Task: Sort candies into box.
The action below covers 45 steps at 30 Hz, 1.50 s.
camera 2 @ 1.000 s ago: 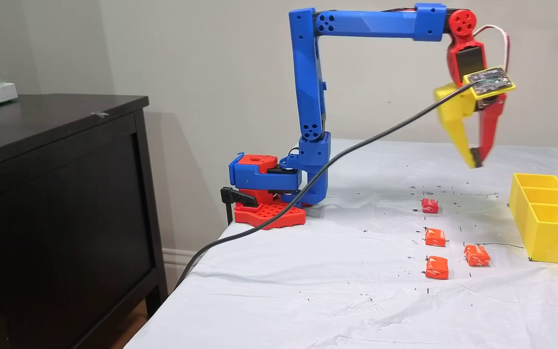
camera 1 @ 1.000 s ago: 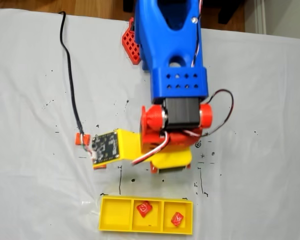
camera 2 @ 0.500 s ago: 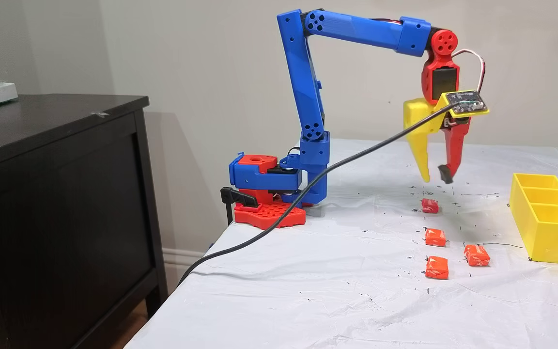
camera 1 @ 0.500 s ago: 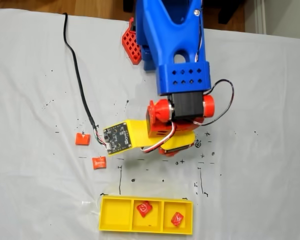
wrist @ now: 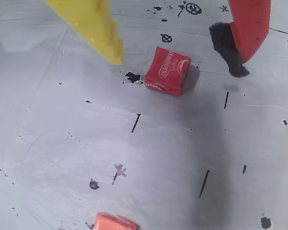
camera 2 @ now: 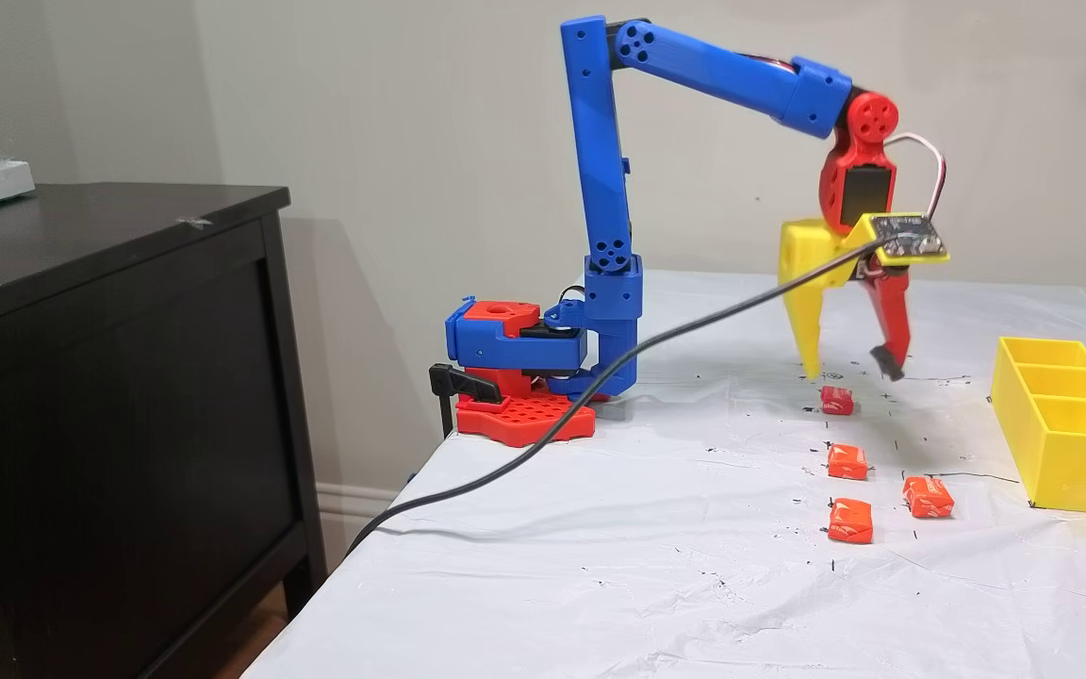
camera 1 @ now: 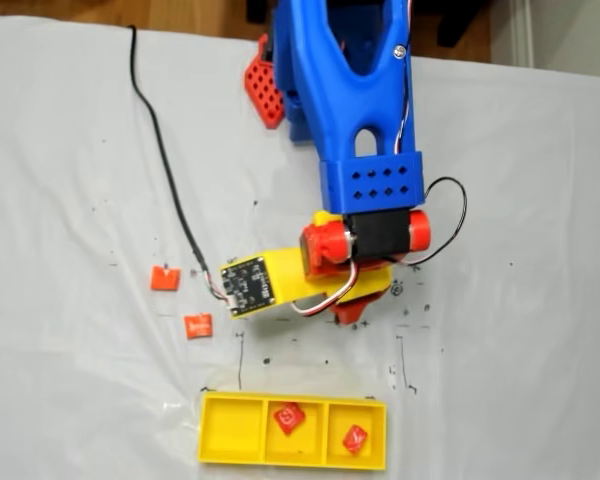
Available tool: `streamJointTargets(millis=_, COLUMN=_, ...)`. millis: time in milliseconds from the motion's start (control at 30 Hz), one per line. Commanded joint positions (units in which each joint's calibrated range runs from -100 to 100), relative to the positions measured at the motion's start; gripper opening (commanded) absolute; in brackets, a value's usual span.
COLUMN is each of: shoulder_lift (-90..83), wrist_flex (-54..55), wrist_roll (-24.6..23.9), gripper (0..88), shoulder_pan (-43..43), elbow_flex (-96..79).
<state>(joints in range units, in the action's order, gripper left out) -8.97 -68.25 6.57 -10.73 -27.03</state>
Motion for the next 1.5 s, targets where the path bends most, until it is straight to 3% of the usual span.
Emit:
streamJointTargets(millis=0, shoulder_lift=1.08, wrist_flex=2.39, wrist_roll=-0.24, gripper=27.5, shoulder_pan=-0.86, elbow_flex=-0.05)
streamJointTargets(millis=533, shoulder_lift=9.14, wrist_flex=7.71, wrist_roll=-1.27, gripper=26.6, shoulder_pan=-2.13, elbow_flex=0.77)
streamJointTargets(millis=700, shoulder_lift=10.58, wrist_flex=7.39, wrist_roll=-1.32, gripper=19.6, shoulder_pan=-2.13, elbow_flex=1.31)
streamJointTargets(millis=800, shoulder_lift=9.73, wrist_flex=7.3, wrist_roll=-1.27, gripper=4.9, shoulder_pan=-2.22, elbow_flex=1.13)
streamJointTargets(millis=900, shoulder_lift=7.87, wrist_flex=7.22, wrist_roll=-1.22, gripper=0.2, shoulder_pan=-2.22, elbow_flex=0.5)
streamJointTargets(millis=1467, shoulder_lift=-15.54, wrist_flex=-0.8, wrist_roll=-0.2, gripper=0.2, shoulder_pan=4.12, elbow_flex=6.96)
